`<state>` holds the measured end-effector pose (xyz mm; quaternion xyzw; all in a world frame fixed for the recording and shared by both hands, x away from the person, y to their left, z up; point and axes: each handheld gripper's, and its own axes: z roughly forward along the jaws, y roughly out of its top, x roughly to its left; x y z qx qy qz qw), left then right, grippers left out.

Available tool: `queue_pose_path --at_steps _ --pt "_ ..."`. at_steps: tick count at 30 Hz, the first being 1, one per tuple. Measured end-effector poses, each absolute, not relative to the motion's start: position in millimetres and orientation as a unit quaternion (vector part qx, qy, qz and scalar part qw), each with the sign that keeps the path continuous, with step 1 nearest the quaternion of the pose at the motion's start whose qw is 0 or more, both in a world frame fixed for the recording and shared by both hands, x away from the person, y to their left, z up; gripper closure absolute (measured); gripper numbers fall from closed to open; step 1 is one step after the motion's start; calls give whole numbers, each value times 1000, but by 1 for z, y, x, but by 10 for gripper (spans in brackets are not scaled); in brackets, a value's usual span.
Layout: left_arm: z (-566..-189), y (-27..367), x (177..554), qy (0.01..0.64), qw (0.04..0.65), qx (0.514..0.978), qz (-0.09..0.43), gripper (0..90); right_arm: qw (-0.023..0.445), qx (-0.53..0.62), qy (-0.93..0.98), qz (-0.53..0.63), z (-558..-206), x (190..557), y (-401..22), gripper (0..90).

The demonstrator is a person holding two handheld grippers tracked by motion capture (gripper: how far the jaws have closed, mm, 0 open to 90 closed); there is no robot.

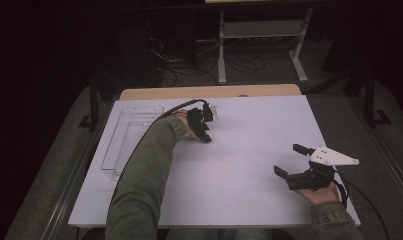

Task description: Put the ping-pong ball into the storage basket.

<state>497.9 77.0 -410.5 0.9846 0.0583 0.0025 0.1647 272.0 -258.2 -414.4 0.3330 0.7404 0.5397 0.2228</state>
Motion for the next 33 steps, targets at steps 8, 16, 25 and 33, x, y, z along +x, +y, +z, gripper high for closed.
queue_pose_path --at_steps 8,16,25,33 --pt "-407 77 497 54 168 984 -8 502 224 334 739 540 -414 272 -259 0" --pt "-398 80 493 47 168 984 -21 504 225 333 739 541 -414 272 -259 0" --pt "-393 82 491 42 167 984 -39 505 227 333 738 541 -413 272 -258 0" --pt "-382 87 486 35 168 984 -38 505 229 331 738 541 -413 272 -258 0"
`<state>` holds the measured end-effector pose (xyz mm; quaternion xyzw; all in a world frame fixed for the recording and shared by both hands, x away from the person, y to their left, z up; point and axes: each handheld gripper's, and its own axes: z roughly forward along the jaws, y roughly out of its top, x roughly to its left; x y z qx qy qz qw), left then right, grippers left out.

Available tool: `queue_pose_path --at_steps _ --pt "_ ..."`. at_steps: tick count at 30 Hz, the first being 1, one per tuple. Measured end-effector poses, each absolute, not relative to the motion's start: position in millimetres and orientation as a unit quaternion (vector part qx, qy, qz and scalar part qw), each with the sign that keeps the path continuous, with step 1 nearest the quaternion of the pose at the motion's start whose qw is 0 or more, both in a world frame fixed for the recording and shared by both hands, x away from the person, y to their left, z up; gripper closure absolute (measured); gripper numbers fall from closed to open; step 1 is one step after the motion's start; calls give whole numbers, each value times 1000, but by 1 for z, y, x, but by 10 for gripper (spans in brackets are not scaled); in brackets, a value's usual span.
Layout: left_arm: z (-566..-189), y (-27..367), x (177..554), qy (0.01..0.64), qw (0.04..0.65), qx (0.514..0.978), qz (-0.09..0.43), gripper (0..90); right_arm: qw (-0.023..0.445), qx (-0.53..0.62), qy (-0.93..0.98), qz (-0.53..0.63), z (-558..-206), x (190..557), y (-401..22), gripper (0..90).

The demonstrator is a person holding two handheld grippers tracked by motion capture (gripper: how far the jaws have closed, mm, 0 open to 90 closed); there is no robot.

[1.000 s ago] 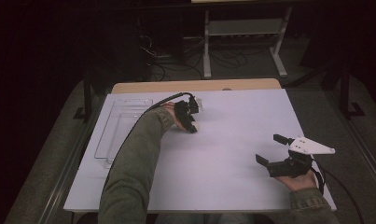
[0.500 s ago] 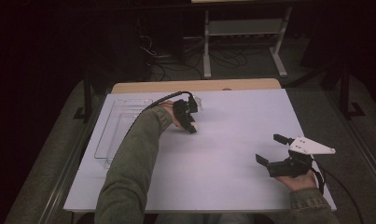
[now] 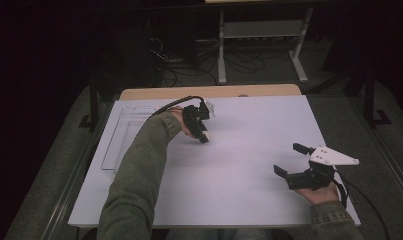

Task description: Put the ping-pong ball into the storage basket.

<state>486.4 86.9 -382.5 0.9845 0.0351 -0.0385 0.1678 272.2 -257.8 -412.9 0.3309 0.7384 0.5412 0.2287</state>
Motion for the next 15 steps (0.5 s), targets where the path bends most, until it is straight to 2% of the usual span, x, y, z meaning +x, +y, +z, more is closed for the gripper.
queue_pose_path --at_steps 15 --pt "-359 89 473 28 163 986 -30 504 225 329 741 540 -413 274 -256 0"
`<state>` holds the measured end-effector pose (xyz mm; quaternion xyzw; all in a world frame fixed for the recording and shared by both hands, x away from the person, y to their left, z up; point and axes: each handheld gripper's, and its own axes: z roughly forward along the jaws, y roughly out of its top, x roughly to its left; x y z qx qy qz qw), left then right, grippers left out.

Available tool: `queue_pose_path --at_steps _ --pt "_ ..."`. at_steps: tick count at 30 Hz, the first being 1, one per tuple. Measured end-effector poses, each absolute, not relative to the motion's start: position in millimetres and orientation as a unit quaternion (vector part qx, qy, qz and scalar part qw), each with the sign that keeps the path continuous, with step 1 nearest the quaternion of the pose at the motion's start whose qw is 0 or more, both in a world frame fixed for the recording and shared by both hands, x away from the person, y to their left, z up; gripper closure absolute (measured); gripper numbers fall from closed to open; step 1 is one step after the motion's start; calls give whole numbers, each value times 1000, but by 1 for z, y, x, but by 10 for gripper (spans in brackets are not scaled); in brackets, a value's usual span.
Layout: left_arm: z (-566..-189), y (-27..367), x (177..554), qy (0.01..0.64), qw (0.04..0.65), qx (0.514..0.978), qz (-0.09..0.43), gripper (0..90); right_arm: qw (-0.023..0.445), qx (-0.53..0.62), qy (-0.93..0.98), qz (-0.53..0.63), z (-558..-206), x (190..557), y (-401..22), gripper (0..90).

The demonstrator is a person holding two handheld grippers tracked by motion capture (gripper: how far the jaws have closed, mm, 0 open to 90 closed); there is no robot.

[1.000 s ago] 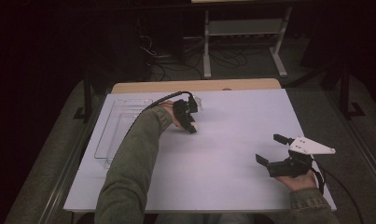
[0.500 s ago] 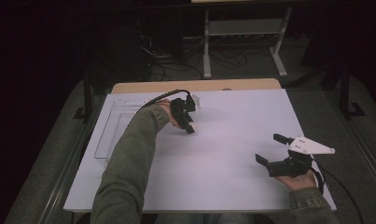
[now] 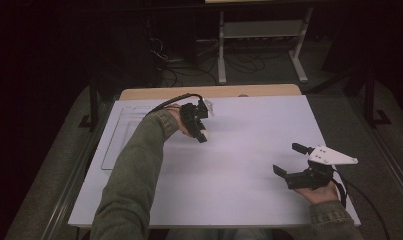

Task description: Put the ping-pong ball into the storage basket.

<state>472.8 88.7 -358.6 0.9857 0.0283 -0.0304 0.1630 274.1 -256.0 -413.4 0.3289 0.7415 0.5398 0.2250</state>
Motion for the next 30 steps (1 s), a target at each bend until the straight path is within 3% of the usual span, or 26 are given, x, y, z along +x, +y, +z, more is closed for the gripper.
queue_pose_path --at_steps 30 --pt "-283 78 446 10 159 987 14 504 218 323 740 549 -413 277 -254 0"
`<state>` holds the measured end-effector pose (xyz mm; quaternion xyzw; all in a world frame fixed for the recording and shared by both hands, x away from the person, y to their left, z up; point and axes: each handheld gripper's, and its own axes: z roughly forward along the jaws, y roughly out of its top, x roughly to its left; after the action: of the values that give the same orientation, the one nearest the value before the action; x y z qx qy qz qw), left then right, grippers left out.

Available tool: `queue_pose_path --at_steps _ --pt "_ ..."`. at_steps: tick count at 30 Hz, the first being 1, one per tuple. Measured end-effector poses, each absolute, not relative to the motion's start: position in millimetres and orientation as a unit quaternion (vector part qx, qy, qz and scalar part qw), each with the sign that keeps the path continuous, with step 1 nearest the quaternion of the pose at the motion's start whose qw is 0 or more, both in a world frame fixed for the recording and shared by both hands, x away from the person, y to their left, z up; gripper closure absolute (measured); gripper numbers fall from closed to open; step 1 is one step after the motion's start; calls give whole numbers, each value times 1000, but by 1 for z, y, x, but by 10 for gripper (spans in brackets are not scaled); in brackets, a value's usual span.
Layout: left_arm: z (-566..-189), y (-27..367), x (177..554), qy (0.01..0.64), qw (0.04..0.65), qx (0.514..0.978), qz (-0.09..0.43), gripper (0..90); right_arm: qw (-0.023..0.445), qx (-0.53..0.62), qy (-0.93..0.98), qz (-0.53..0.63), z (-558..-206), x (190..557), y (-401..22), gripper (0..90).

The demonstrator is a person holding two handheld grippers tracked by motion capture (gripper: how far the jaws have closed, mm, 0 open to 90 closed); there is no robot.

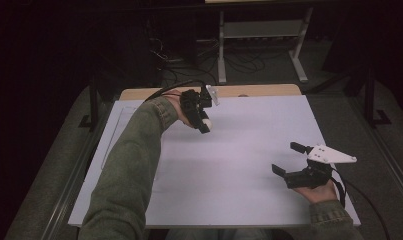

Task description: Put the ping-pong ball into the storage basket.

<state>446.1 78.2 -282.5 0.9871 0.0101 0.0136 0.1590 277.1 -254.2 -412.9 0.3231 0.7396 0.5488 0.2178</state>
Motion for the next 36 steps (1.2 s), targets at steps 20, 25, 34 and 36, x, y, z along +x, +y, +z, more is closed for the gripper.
queue_pose_path --at_steps 20,25,34,36 --pt "-220 95 429 9 141 989 39 505 210 321 741 551 -414 279 -252 0" --pt "-203 103 421 13 130 990 48 504 210 320 741 552 -414 279 -251 0" --pt "-191 109 412 18 104 993 53 504 211 319 741 552 -413 278 -250 0" --pt "-189 109 410 11 102 993 53 504 211 319 742 551 -413 278 -251 0"
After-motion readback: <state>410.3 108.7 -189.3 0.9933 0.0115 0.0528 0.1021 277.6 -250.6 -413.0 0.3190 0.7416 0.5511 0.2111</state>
